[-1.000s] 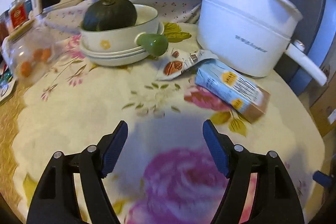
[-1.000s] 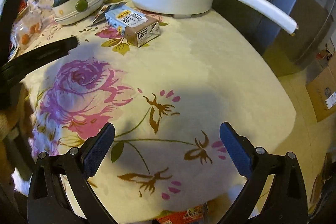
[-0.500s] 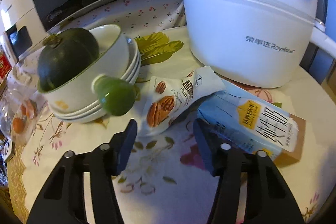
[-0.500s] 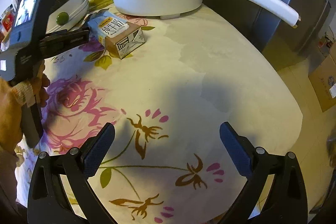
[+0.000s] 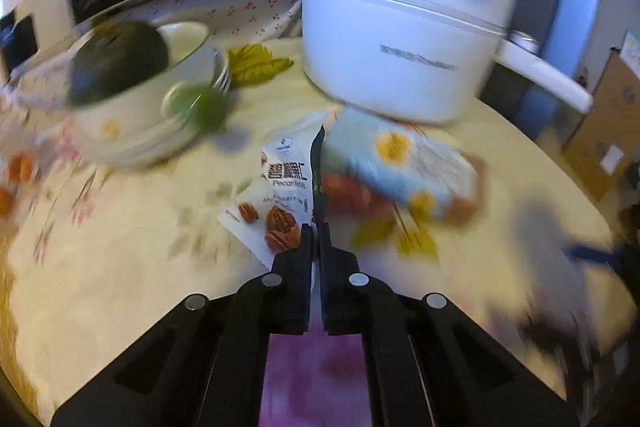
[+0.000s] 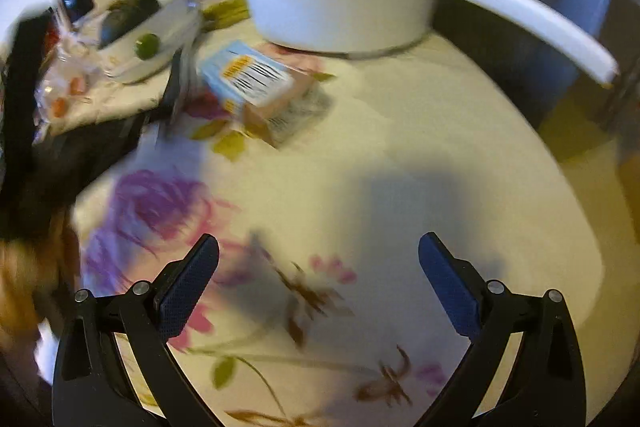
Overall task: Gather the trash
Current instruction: 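Grasp the white milk carton with the right gripper while the left gripper holds the wrapper, then carry the wrapper and milk carton over the white bin and open both grippers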
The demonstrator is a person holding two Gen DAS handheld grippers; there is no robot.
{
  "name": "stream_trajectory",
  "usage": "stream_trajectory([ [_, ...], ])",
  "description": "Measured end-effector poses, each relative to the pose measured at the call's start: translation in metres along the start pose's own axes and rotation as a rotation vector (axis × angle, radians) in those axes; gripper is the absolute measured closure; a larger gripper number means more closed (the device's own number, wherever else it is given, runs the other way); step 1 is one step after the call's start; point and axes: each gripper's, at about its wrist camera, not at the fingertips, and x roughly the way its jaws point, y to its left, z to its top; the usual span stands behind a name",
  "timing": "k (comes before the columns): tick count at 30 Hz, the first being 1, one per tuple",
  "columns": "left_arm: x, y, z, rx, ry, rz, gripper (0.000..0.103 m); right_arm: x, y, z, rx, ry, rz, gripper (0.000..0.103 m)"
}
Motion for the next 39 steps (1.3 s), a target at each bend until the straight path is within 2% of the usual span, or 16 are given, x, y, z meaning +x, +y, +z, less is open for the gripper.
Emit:
stream_trajectory([
  [3,-0.037,0.011,-0.030,-0.056,0.025,-0.026,0.100,0.009,0.016,0.025,-0.085,-0.023,0.044,0.007],
  [8,-0.090,0.028,-0.067,-0.158,0.032,-0.050,0.100,0.026,0.046,0.056,-0.207,-0.032,0.013,0.007],
  [11,-0.116,0.027,-0.079,-0.217,0.003,-0.078,0.100,0.046,0.055,0.070,-0.238,-0.006,-0.035,0.007],
  [14,-0.135,0.013,-0.077,-0.222,-0.053,-0.109,0.100,0.057,0.063,0.075,-0.282,-0.027,-0.088,0.007],
  [16,-0.143,0.006,-0.079,-0.235,-0.071,-0.132,0.100,0.060,0.065,0.076,-0.294,-0.014,-0.098,0.027],
  [17,-0.145,0.003,-0.080,-0.246,-0.077,-0.144,0.100,0.060,0.066,0.077,-0.297,-0.015,-0.113,0.030],
  [18,-0.145,0.001,-0.082,-0.260,-0.080,-0.155,0.100,0.060,0.065,0.076,-0.292,-0.014,-0.114,0.036],
  [21,-0.143,-0.001,-0.089,-0.318,-0.073,-0.190,0.100,0.056,0.063,0.073,-0.290,-0.026,-0.105,0.039],
  [28,-0.138,0.012,-0.093,-0.370,-0.089,-0.167,0.100,0.032,0.064,0.053,-0.279,-0.060,-0.060,0.055],
  [33,-0.136,0.018,-0.096,-0.397,-0.081,-0.178,0.100,0.008,0.061,0.032,-0.245,-0.081,-0.053,0.056],
  [39,-0.152,0.014,-0.094,-0.369,-0.120,-0.195,0.100,-0.035,0.055,-0.008,-0.198,-0.119,-0.046,0.056],
])
